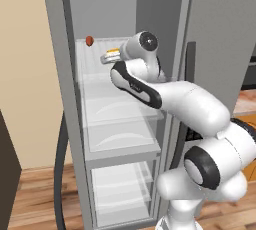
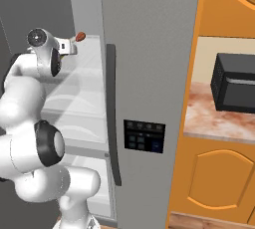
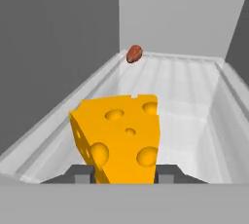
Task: Pick the cheese from the fridge and the cheese grater from the cabinet and place them next to the salad bowl.
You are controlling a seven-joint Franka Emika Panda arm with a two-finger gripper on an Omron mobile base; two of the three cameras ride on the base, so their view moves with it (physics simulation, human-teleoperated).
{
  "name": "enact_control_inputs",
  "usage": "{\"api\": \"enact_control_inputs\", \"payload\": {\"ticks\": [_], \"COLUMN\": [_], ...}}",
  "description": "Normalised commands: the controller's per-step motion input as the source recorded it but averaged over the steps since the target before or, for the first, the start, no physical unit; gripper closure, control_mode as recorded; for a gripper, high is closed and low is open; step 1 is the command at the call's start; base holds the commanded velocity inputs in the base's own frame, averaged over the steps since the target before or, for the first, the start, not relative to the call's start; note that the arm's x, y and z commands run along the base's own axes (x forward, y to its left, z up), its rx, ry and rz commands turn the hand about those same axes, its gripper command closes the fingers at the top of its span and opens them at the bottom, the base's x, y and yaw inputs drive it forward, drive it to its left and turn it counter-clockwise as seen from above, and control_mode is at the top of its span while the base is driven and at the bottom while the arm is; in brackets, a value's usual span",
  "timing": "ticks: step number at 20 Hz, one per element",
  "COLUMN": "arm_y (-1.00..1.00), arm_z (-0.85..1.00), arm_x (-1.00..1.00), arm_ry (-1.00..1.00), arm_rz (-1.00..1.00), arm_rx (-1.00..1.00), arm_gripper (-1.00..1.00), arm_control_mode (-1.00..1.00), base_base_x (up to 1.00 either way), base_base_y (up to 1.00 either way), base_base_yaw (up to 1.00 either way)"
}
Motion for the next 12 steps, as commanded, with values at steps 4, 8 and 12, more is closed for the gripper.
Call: {"api": "enact_control_inputs", "payload": {"ticks": [4, 8, 12], "arm_y": [-0.34, -0.60, -0.51], "arm_z": [0.59, 0.40, 0.27], "arm_x": [-1.00, -1.00, -1.00], "arm_ry": [0.00, -0.06, -0.11], "arm_rz": [-0.04, -0.09, -0.08], "arm_rx": [0.03, 0.11, 0.04], "arm_gripper": [1.00, 1.00, 1.00], "arm_control_mode": [-1.00, -1.00, -1.00], "base_base_x": [0.00, 0.00, 0.00], "base_base_y": [0.00, 0.00, 0.00], "base_base_yaw": [0.00, 0.00, 0.00]}}
